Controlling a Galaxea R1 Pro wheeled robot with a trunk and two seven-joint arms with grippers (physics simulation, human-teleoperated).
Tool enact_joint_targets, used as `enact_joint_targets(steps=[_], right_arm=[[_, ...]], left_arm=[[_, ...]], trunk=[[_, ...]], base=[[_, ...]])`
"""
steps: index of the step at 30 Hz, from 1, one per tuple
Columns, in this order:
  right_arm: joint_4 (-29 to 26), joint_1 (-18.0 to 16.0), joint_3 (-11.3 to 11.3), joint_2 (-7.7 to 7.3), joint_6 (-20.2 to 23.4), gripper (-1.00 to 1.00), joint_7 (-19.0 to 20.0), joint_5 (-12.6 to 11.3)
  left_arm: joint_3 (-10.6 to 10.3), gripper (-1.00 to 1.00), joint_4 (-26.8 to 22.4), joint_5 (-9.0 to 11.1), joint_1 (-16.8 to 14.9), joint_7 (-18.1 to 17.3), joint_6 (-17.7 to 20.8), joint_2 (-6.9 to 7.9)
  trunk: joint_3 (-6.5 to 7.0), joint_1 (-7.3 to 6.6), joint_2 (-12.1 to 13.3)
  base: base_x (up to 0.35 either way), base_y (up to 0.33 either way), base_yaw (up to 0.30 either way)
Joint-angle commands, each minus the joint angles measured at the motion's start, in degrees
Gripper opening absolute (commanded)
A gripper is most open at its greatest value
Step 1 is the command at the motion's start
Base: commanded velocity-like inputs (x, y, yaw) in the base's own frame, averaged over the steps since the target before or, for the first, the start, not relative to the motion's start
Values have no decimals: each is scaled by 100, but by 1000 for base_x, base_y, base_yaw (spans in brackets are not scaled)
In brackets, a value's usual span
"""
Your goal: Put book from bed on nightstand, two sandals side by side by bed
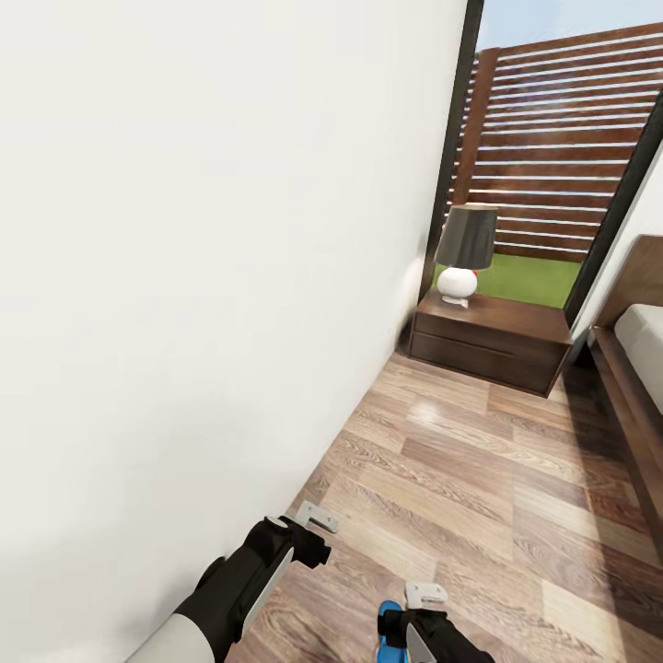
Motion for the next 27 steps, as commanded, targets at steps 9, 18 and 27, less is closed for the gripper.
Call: enact_joint_targets(steps=[9,18,27], right_arm=[[-23,-35,-3,4,25,100,-24,-85],[-21,-43,8,0,-3,100,92,-89],[-20,-45,20,-7,-38,100,289,-85]], left_arm=[[-8,100,-6,8,-3,-7,28,1],[-11,100,-6,8,-3,-7,28,1],[-11,100,-6,8,-3,-7,25,1]], trunk=[[-138,14,-10],[-138,14,-10],[-138,14,-10]], base=[[0,0,0],[0,0,0],[0,0,0]])
